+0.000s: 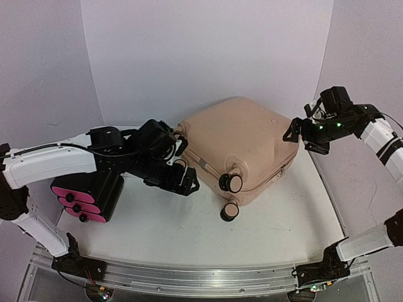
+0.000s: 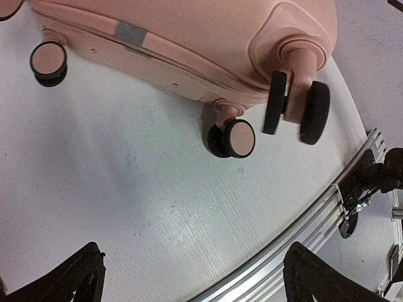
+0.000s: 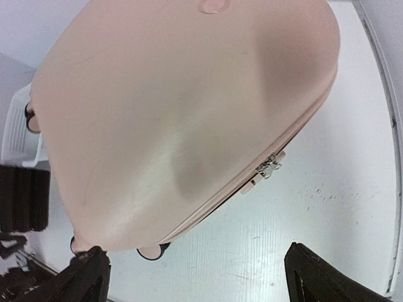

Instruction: Open, take out, and arrange the luggage

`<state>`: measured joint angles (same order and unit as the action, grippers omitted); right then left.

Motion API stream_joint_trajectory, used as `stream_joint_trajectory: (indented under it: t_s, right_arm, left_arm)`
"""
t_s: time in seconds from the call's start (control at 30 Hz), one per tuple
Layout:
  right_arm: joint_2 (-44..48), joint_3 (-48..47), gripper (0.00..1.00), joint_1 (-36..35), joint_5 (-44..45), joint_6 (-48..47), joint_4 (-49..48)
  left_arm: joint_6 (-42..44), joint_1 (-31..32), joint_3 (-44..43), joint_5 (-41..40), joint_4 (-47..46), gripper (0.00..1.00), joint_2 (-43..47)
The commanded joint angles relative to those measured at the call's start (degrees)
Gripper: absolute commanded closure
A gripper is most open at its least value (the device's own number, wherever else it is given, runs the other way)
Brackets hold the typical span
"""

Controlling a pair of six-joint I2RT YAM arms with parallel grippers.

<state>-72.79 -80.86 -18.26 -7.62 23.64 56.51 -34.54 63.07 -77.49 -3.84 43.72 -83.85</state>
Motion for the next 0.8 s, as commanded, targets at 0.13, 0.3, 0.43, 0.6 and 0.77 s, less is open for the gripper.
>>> stream_joint_trajectory:
  t_s: [0.13,0.3,0.43,0.6,0.77]
  right_arm:
    - [-11.43,-4.98,0.02,20.59,-20.66,5.8,-8.57]
    - [-22.25,-18.18,0.02,24.58,-20.44,5.78,-10.23]
    - [-34.84,-29.96,0.02,25.55,-23.1,3.58,-10.15]
    - [-46.74,-42.0,0.02,25.56,-29.55,1.65,-10.89]
    - [-51.73,-44.99,0.05,25.06,-37.07,2.06,-11.39]
  left_arm:
    - [4.6,0.21,-15.88,7.63,-4.24,0.0,-13.82]
    - [5.88,0.21,-21.64,8.67,-4.26,0.01,-19.81]
    - [5.98,0.21,-23.26,6.34,-4.18,0.01,-22.71]
    - [5.37,0.21,-26.47,7.47,-4.13,0.03,-26.49]
    - [5.12,0.01,-28.47,6.71,-3.84,0.07,-29.33]
